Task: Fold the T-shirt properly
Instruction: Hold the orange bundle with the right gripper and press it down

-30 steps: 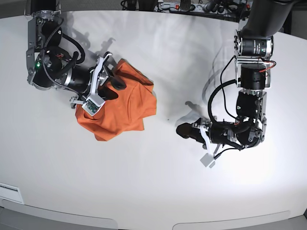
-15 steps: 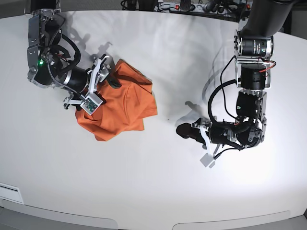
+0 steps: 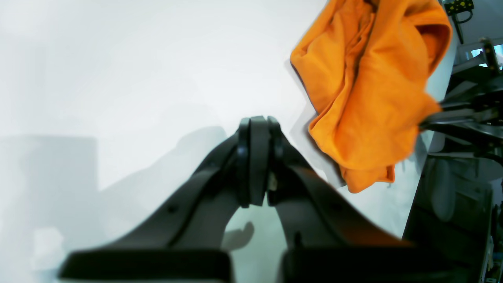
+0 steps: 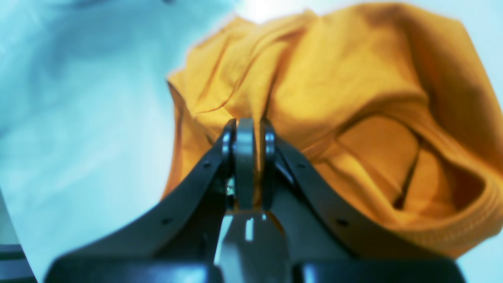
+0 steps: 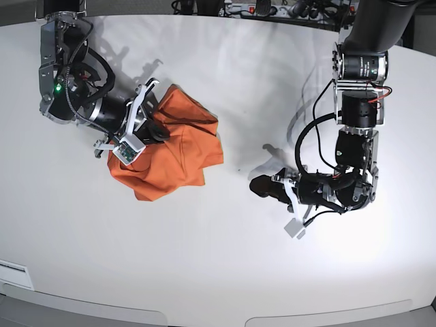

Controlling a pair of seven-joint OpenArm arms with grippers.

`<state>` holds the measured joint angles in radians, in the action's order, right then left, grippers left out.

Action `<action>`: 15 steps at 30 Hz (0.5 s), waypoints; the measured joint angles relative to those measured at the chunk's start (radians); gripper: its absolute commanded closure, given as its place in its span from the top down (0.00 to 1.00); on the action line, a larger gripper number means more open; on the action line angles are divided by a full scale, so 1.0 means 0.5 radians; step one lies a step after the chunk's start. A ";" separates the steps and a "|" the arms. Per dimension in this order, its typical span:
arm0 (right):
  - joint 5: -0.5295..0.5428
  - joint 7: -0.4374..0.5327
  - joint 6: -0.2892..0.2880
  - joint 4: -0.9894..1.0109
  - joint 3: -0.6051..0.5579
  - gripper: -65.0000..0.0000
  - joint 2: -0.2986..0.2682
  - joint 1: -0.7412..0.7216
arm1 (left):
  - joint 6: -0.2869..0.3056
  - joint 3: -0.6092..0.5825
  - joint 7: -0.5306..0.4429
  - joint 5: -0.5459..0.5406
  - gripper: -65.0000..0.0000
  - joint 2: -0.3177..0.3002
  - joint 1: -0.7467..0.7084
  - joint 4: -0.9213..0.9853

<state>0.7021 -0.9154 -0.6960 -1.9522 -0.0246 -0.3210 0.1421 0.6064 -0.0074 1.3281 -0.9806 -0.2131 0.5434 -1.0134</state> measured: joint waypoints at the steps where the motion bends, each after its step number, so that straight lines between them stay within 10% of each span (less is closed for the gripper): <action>1: 0.041 -0.001 -0.001 -0.002 0.000 0.02 0.000 -0.010 | 0.000 0.000 0.000 0.000 0.00 0.000 0.000 0.000; 15: 0.220 0.006 -0.001 -0.009 0.000 0.00 0.120 -0.304 | 0.000 0.000 0.025 0.000 0.00 0.000 -0.001 0.000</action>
<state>0.8120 -0.9123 -0.6964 -1.9568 -0.0246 -0.2611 -0.0101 0.6064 -0.0074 1.3407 -0.9806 -0.2131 0.5430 -1.0134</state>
